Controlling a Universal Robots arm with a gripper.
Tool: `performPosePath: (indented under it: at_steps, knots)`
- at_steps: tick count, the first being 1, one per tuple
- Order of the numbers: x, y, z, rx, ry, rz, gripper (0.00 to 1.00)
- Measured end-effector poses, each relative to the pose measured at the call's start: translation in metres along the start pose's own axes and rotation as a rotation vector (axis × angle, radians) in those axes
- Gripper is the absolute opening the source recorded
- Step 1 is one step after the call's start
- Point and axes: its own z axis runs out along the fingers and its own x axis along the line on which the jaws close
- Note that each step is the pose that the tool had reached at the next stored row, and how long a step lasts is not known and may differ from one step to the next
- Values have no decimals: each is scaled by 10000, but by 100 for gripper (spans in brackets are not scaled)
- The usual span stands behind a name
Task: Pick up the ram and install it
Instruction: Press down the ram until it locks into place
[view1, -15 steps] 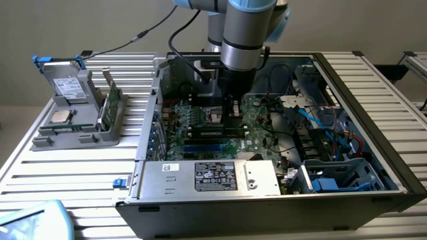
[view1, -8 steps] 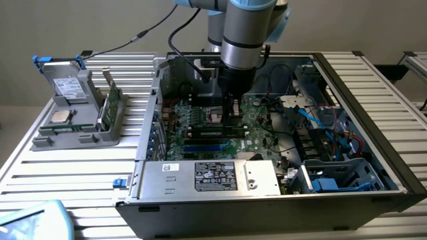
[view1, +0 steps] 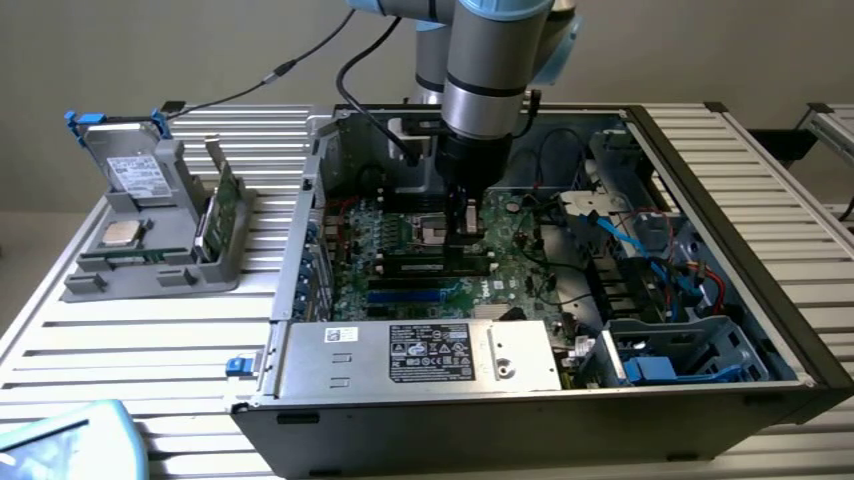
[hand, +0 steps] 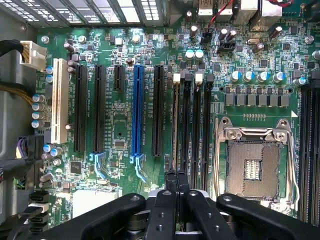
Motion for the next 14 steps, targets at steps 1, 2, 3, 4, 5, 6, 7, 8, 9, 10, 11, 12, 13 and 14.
performPosePath:
  at_steps: [1,2,3,4,5,6,7,8,9,10,11,12,13,14]
  knots:
    - [0,-9,-1,0,1,0,11]
    - [1,-23,-2,0,1,-1,11]
    - [1,-44,-4,0,1,-4,11]
    - [2,-61,-5,0,2,-7,11]
    - [2,-76,-6,1,1,-9,11]
    - [2,-90,-7,1,1,-12,11]
    - [2,-109,-8,1,1,-17,11]
    - [3,-129,-10,2,2,-27,11]
    - [3,-139,-11,3,2,-31,11]
    - [3,-148,-11,3,2,-35,11]
    - [3,-153,-12,3,2,-38,11]
    - [3,-153,-12,3,3,-37,11]
    - [3,-153,-12,3,2,-37,11]
    - [3,-153,-11,3,3,-37,11]
